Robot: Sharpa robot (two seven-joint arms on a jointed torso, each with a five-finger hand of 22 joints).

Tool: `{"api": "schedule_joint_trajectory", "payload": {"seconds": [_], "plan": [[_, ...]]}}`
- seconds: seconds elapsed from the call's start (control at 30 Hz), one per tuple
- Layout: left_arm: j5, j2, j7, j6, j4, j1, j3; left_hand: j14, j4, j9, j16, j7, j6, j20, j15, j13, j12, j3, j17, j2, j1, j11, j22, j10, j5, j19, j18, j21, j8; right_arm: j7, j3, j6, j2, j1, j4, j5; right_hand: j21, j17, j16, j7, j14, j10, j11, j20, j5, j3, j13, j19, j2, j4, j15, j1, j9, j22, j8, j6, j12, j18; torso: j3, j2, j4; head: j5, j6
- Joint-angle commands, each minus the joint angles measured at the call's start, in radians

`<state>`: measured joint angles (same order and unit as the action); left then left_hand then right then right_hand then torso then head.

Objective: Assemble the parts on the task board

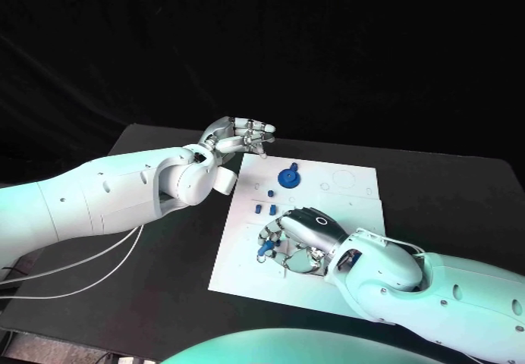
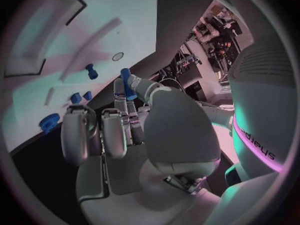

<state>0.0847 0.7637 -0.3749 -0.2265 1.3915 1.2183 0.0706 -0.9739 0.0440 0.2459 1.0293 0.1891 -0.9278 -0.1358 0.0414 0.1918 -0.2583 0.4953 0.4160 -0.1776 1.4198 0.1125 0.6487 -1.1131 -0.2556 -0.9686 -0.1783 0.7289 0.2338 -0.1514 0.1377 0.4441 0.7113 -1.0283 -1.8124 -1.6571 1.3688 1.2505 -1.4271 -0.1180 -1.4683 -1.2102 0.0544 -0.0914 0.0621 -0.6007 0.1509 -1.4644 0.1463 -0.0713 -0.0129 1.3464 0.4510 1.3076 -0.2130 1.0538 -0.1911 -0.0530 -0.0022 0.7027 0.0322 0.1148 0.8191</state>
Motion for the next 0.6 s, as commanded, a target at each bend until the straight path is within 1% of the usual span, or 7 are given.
{"api": "schedule_joint_trajectory", "payload": {"seconds": [0.03,0.1,0.27,0.6], "plan": [[0.001,-0.003,-0.004,0.019,0.002,0.001,-0.001,-0.001,-0.005,-0.002,-0.006,0.0,0.0,0.003,0.003,0.001,-0.007,0.0,-0.002,0.002,0.009,0.003,0.001,0.007,-0.005,-0.004,-0.005,0.004,-0.005,0.01,0.002,-0.019,-0.014,0.009,0.016,-0.044,-0.007,-0.001,0.002,0.0,-0.04,-0.007,0.0,0.006,0.003,-0.002,0.001,-0.025,-0.002,0.006,-0.007,0.008,0.022,0.192,-0.012,0.008,0.004,0.01,0.0006,0.001,0.0004,0.003,0.003],[0.001,-0.003,-0.003,0.019,0.003,0.001,-0.001,-0.001,-0.005,-0.002,-0.006,0.0,0.0,0.003,0.003,0.001,-0.007,0.0,-0.002,0.002,0.009,0.003,0.001,0.007,-0.005,-0.004,-0.005,0.004,-0.005,0.007,0.003,-0.026,-0.02,0.014,0.024,-0.053,-0.007,-0.001,0.002,0.0,-0.04,-0.007,0.0,0.006,0.003,-0.002,0.001,-0.025,-0.002,0.006,-0.007,0.008,0.022,0.192,-0.012,0.008,0.004,0.01,-0.0002,0.001,-0.0001,0.003,0.004],[0.001,-0.002,-0.002,0.02,0.004,0.001,0.0,-0.001,-0.005,-0.002,-0.006,0.0,0.0,0.003,0.003,0.001,-0.007,0.0,-0.002,0.002,0.009,0.003,0.001,0.007,-0.005,-0.004,-0.005,0.004,-0.005,-0.001,0.006,-0.042,-0.029,0.02,0.038,-0.073,-0.008,-0.001,0.002,0.0,-0.04,-0.007,0.001,0.006,0.004,-0.002,0.001,-0.024,-0.002,0.006,-0.007,0.008,0.023,0.192,-0.012,0.008,0.004,0.01,-0.0001,0.001,0.0001,0.005,0.007],[0.001,0.0,0.001,0.022,0.005,0.001,0.0,-0.001,-0.005,-0.002,-0.006,0.001,0.0,0.003,0.004,0.001,-0.008,-0.001,-0.002,0.002,0.009,0.004,0.002,0.007,-0.005,-0.004,-0.004,0.005,-0.005,-0.015,0.008,-0.068,-0.036,0.022,0.054,-0.113,-0.009,-0.002,0.003,-0.001,-0.04,-0.006,0.002,0.006,0.007,-0.002,0.001,-0.024,-0.001,0.008,-0.006,0.007,0.024,0.192,-0.012,0.006,0.006,0.01,-0.0001,0.0,0.0005,0.004,0.01]]}}
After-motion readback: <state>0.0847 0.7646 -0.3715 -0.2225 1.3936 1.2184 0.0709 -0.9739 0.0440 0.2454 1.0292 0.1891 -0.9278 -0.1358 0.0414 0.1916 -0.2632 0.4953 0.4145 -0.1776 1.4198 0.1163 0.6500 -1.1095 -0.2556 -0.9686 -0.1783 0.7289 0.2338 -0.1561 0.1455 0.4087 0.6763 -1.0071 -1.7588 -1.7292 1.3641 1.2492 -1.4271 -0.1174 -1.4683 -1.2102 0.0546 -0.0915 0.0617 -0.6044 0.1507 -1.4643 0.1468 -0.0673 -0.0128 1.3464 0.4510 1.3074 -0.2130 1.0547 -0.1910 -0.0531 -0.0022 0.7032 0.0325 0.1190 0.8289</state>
